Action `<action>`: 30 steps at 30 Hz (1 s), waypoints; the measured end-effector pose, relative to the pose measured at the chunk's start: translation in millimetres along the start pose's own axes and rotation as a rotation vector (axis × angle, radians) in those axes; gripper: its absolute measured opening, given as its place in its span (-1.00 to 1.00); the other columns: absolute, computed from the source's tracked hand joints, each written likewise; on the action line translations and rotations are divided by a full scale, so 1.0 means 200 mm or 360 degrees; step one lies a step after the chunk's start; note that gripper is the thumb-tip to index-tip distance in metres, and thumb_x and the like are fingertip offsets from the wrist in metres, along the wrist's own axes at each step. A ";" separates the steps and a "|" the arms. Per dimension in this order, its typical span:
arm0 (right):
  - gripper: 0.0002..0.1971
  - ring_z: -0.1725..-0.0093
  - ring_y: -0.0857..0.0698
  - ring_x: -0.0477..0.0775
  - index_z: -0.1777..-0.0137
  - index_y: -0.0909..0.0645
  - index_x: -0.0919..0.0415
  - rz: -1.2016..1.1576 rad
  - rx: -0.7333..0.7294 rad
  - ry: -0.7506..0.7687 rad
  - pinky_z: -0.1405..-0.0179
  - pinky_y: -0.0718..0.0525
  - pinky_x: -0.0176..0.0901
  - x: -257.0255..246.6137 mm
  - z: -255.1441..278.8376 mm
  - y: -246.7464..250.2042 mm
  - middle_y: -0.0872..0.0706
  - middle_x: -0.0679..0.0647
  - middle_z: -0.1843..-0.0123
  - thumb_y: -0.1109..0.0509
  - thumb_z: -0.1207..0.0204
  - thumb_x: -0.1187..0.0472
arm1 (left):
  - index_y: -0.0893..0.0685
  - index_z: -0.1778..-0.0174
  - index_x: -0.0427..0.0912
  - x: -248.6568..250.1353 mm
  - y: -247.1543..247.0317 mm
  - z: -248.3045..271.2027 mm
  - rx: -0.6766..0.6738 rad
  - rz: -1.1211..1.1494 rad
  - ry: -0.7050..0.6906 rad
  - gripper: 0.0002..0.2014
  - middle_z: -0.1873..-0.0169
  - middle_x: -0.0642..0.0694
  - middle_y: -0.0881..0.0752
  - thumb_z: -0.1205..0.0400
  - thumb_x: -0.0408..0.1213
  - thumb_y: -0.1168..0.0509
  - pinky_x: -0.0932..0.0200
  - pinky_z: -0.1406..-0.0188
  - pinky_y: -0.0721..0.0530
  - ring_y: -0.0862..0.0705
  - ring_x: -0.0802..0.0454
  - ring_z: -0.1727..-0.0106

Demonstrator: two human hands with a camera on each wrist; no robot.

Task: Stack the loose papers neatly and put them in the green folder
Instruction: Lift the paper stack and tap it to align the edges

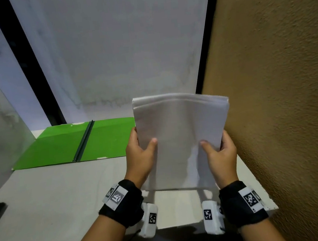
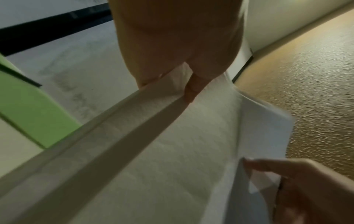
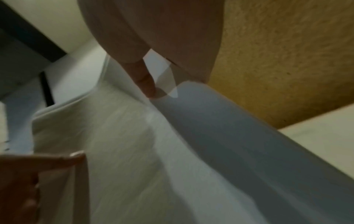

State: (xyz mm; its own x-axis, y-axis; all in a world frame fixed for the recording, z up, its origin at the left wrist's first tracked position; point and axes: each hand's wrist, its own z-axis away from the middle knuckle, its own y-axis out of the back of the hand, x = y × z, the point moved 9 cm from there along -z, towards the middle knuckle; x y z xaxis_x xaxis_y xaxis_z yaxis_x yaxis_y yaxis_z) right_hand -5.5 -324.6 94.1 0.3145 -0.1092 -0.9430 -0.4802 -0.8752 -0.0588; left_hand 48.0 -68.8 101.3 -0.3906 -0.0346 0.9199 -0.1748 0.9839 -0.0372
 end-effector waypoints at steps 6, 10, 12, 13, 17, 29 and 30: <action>-0.73 -0.01 -0.76 -0.29 -0.25 -0.67 0.10 0.0039 0.0212 0.0182 0.05 -0.74 -0.37 -0.10 0.05 -0.02 -0.81 -0.14 -0.06 -0.45 -0.61 0.38 | -0.56 -0.33 -0.15 0.09 -0.01 0.02 0.0168 -0.0123 -0.0176 -0.61 -0.08 0.08 -0.76 -0.61 -0.47 -0.43 0.33 -0.19 -0.68 -0.76 0.31 -0.08; -0.63 0.08 -0.73 -0.38 -0.14 -0.63 -0.09 0.0039 0.0195 -0.0002 0.07 -0.66 -0.34 0.04 0.08 -0.01 -0.78 -0.15 -0.03 -0.44 -0.55 0.44 | -0.55 -0.36 -0.13 -0.05 -0.01 0.05 0.0080 -0.0106 -0.0006 -0.57 -0.19 0.04 -0.75 -0.59 -0.46 -0.44 -0.04 -0.38 -0.66 -0.74 0.18 -0.21; -0.54 0.01 -0.76 -0.28 -0.15 -0.60 -0.13 0.0025 0.0171 -0.0126 -0.04 -0.70 -0.21 0.13 0.08 0.00 -0.78 -0.11 -0.08 -0.46 -0.49 0.48 | -0.53 -0.38 -0.12 -0.13 -0.02 0.06 0.0010 -0.0121 0.0104 -0.54 -0.15 0.21 -0.70 -0.59 -0.50 -0.43 0.01 -0.41 -0.61 -0.67 0.50 -0.13; -0.52 -0.04 -0.77 -0.17 -0.17 -0.61 -0.12 0.0030 0.0155 -0.0180 -0.11 -0.72 -0.13 0.16 0.07 0.00 -0.79 -0.07 -0.10 -0.47 -0.46 0.50 | -0.50 -0.44 -0.15 -0.15 -0.02 0.07 -0.0009 -0.0146 0.0162 -0.51 -0.12 0.28 -0.65 -0.61 -0.51 -0.42 0.09 -0.42 -0.57 -0.62 0.63 -0.08; -0.59 -0.10 -0.79 0.05 -0.14 -0.66 -0.05 0.0055 0.0127 -0.0239 -0.12 -0.74 -0.05 0.19 0.05 0.00 -0.81 -0.01 -0.08 -0.46 -0.48 0.49 | -0.48 -0.54 -0.23 -0.16 -0.02 0.08 -0.0008 -0.0126 0.0207 -0.46 -0.35 0.00 -0.68 -0.62 -0.46 -0.41 -0.02 -0.53 -0.53 -0.65 0.17 -0.36; -0.59 -0.13 -0.75 0.10 -0.33 -0.65 0.23 0.0142 0.0078 -0.0414 -0.14 -0.64 -0.09 0.28 0.06 0.03 -0.80 0.08 -0.17 -0.47 -0.48 0.47 | -0.59 -0.19 -0.01 -0.27 -0.03 0.10 -0.0102 -0.0104 0.0318 -0.63 -0.09 0.24 -0.69 -0.61 -0.55 -0.36 0.43 -0.13 -0.55 -0.64 0.63 -0.03; -0.59 -0.12 -0.75 0.09 -0.32 -0.65 0.23 0.0137 0.0086 -0.0405 -0.14 -0.65 -0.09 0.28 0.06 0.03 -0.80 0.07 -0.15 -0.47 -0.48 0.46 | -0.59 -0.26 -0.05 -0.26 -0.02 0.09 -0.0090 -0.0108 0.0317 -0.62 -0.13 0.17 -0.72 -0.60 -0.53 -0.37 0.37 -0.22 -0.57 -0.67 0.50 -0.13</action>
State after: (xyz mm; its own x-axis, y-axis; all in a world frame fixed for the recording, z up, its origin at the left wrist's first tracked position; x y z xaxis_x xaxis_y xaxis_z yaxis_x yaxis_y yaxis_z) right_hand -1.1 -330.4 35.8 0.0581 -0.0544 -0.9968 -0.5413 -0.8407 0.0143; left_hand 52.2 -74.5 46.9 -0.1927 -0.0712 0.9787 -0.1415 0.9890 0.0441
